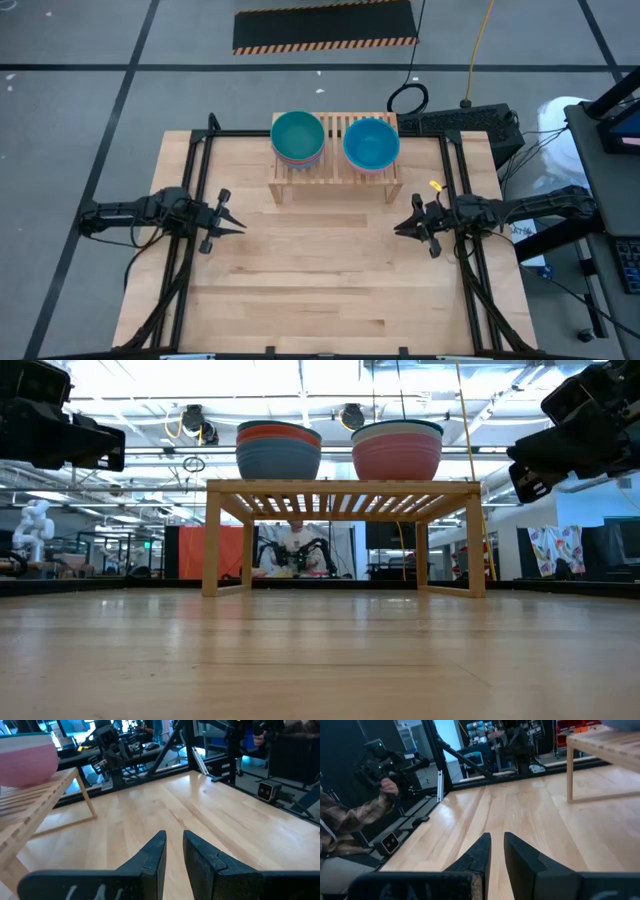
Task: Place and stack bowls onto a shelf
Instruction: Return to Home Position
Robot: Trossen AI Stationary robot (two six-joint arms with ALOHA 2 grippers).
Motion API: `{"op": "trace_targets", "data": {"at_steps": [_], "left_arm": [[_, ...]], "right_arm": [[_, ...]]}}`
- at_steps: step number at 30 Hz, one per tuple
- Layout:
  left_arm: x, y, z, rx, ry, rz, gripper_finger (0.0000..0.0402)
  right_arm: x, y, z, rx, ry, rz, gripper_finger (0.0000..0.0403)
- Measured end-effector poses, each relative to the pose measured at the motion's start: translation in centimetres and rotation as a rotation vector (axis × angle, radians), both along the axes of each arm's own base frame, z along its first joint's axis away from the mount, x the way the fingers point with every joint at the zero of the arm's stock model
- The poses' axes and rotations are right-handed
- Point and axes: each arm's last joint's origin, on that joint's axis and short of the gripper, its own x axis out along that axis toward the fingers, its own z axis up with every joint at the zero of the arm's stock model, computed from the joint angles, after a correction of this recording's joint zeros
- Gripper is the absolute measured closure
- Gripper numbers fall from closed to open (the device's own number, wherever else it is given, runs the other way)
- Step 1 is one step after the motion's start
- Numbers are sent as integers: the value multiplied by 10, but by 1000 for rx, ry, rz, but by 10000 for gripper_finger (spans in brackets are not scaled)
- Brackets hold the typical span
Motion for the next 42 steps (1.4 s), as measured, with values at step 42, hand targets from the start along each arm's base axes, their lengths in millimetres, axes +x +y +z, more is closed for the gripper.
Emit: {"op": "trace_targets", "data": {"at_steps": [42], "left_arm": [[1, 7, 0, -131, 26, 271, 330]], "right_arm": [[0, 0, 2, -9, -20, 0, 358]]}}
